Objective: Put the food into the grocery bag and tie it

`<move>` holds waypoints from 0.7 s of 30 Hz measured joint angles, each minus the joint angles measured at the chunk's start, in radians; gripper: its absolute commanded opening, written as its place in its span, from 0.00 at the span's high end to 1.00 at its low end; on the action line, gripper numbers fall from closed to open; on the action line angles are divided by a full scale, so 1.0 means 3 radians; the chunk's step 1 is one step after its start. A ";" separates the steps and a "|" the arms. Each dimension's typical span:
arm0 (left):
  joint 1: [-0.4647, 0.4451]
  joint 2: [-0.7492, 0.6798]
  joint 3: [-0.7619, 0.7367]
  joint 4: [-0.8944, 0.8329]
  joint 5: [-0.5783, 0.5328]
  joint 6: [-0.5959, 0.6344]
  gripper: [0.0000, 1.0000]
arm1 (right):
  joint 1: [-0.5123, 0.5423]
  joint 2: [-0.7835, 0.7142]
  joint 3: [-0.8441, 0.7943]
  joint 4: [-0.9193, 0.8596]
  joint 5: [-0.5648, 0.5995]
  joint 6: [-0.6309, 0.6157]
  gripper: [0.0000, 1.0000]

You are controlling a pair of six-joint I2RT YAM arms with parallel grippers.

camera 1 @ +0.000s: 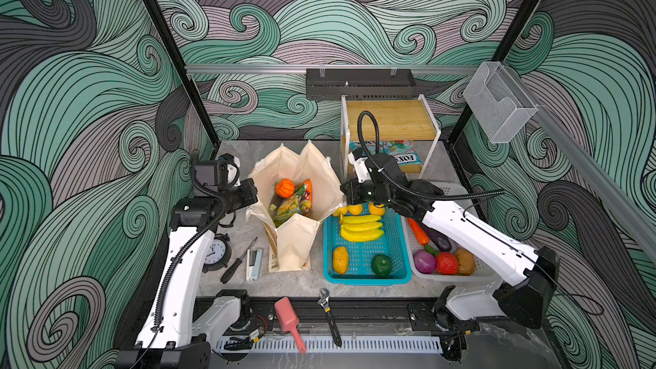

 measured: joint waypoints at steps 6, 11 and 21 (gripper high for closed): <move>0.0000 0.0020 0.0333 -0.0102 -0.0050 -0.0075 1.00 | 0.0008 0.0003 0.0282 -0.0117 0.0033 -0.0097 1.00; 0.0000 0.0058 0.0121 -0.0020 -0.0003 -0.0122 1.00 | 0.0005 0.0009 0.0291 -0.0183 0.0069 -0.0169 1.00; 0.0000 0.0182 -0.0266 0.0141 0.0001 -0.0120 0.86 | -0.0008 0.0223 0.0277 -0.0168 0.0106 -0.0219 1.00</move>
